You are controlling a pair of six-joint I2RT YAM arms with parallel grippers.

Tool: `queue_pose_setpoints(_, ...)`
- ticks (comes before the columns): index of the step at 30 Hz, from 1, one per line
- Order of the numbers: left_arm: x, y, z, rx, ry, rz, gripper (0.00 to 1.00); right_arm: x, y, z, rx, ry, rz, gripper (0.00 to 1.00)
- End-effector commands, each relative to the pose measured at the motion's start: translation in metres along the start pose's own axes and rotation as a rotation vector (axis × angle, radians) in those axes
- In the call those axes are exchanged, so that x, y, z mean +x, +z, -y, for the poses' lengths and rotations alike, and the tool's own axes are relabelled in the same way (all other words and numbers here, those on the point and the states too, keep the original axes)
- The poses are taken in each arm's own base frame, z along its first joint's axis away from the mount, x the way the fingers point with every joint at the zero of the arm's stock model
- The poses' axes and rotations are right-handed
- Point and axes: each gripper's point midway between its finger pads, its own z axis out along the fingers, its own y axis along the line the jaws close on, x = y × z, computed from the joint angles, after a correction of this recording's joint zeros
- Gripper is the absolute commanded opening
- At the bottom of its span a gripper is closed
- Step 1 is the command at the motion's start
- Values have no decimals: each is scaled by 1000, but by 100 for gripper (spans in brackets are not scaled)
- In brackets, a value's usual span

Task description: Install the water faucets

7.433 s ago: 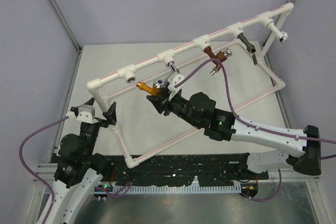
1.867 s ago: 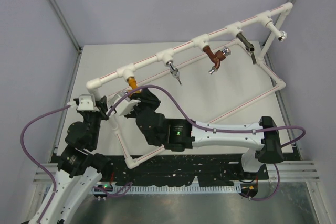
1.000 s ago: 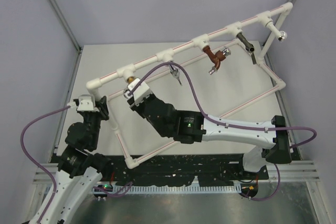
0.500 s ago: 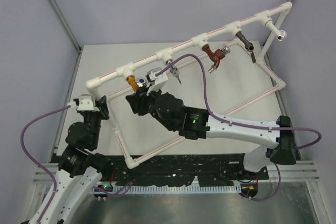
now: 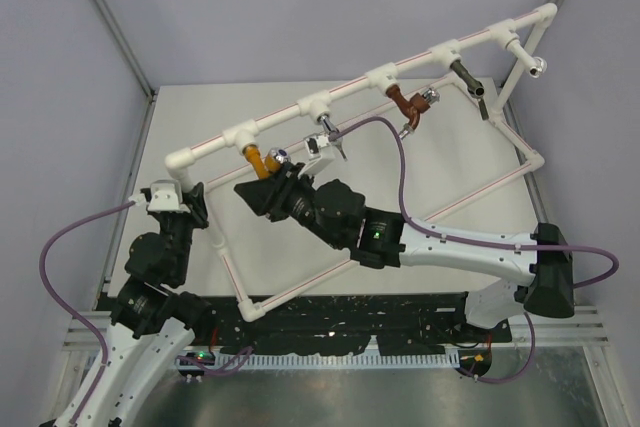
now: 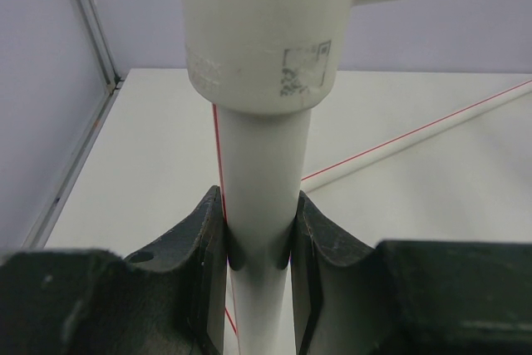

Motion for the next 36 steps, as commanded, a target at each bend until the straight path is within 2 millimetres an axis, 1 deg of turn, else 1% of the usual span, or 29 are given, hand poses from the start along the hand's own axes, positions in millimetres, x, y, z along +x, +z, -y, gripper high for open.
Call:
queue_pose_setpoints(1,-8,-7,18,106,-28,22,0,-46,19,54,145,300,190,6)
queue_pose_setpoints(2,-8,-8,18,106,-30,23,0,-46,18,55,144,304,193,7)
queue_pose_setpoints(3,-7,-7,18,106,-27,19,0,-46,19,55,144,301,193,13)
queue_pose_setpoints(4,-7,-7,18,108,-29,21,0,-47,18,55,144,292,195,15)
queue_pose_setpoints(6,-8,-7,18,106,-28,22,0,-48,17,55,136,266,197,30)
queue_pose_setpoints(7,-7,-7,18,106,-28,21,0,-51,16,53,127,263,206,39)
queue_pose_setpoints(8,-7,-7,18,106,-28,21,0,-50,15,55,128,234,207,51)
queue_pose_setpoints(9,-7,-7,18,106,-27,19,0,-52,13,52,115,229,212,56)
queue_pose_setpoints(10,-6,-7,18,106,-26,16,0,-54,13,52,114,214,215,64)
queue_pose_setpoints(12,-7,-7,18,106,-28,21,0,-57,10,48,96,182,217,74)
queue_pose_setpoints(16,-7,-7,18,108,-25,18,0,-62,6,40,63,126,228,86)
queue_pose_setpoints(17,-7,-7,18,105,-25,18,0,-65,4,36,49,106,232,87)
queue_pose_setpoints(21,-6,-7,18,106,-23,17,0,-74,-4,27,23,24,248,97)
queue_pose_setpoints(22,-6,-6,18,106,-22,14,0,-78,-8,22,7,17,257,99)
queue_pose_setpoints(26,-6,-6,18,105,-20,14,0,-81,-16,10,-33,-63,254,99)
queue_pose_setpoints(27,-6,-6,18,106,-20,14,0,-82,-17,10,-31,-86,256,99)
queue_pose_setpoints(30,-4,-5,19,108,-15,6,0,-88,-24,7,-39,-88,268,99)
queue_pose_setpoints(34,-4,-5,18,106,-15,6,0,-92,-29,7,-36,-60,280,93)
queue_pose_setpoints(35,-3,-5,19,106,-13,3,0,-93,-30,8,-32,-51,283,89)
queue_pose_setpoints(36,-3,-5,19,109,-13,3,0,-93,-30,11,-18,-36,284,87)
